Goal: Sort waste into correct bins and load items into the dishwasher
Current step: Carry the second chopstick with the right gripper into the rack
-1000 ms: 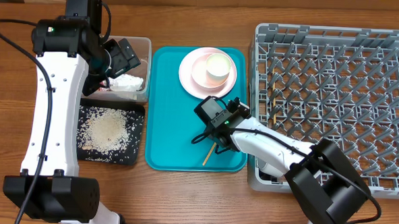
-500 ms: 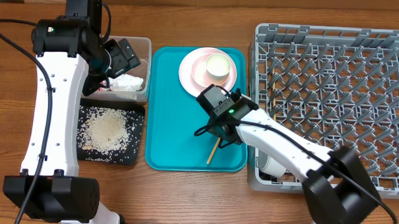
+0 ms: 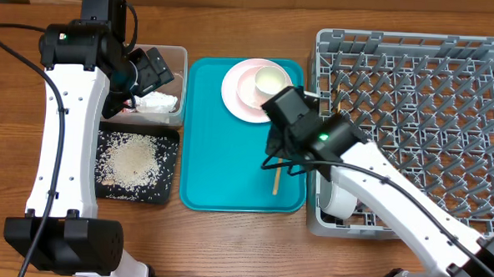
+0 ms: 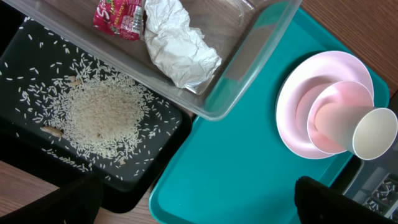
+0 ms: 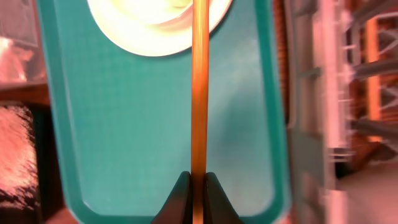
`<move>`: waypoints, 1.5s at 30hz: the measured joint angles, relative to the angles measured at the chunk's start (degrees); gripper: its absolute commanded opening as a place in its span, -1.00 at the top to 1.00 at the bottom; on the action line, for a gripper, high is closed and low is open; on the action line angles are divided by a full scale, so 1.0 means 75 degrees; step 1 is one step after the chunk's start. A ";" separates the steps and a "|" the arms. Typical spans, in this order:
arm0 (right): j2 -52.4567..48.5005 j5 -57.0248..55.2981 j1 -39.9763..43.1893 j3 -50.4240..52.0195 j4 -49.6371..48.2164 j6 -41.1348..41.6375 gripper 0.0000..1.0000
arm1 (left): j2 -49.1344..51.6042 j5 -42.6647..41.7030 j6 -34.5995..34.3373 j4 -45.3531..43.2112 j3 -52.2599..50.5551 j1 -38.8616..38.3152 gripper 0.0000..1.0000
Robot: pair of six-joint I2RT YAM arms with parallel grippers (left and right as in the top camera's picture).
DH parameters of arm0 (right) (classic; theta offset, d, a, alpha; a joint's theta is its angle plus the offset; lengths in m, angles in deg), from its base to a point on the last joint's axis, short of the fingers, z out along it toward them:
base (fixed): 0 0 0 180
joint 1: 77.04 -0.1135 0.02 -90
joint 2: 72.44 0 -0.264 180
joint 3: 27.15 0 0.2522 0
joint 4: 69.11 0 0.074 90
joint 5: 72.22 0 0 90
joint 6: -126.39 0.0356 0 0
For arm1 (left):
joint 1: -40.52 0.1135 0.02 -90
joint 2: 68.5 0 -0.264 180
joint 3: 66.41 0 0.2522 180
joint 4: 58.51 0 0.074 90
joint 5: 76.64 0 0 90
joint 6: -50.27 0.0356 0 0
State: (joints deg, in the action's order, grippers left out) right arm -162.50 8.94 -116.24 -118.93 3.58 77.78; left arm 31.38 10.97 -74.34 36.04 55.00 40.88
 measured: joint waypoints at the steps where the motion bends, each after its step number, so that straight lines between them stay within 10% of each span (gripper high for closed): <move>1: 0.0041 0.0000 0.0090 0.0000 0.0131 -0.0178 0.93 | 0.0000 0.0000 0.0000 0.0000 0.0000 0.0000 -1.00; 28: 0.0055 0.0003 0.3235 0.0000 0.0090 -0.4750 0.92 | 0.0000 0.0000 0.0000 0.0003 0.0000 0.0000 -1.00; 45: 0.0029 0.0093 0.3366 0.0079 -0.0772 -0.5371 0.85 | 0.0000 0.0000 0.0000 0.0000 0.0000 0.0000 -1.00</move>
State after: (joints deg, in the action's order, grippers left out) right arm -162.28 9.64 -90.99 -118.34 -2.21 37.50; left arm 31.38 10.97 -74.34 36.04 55.00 40.88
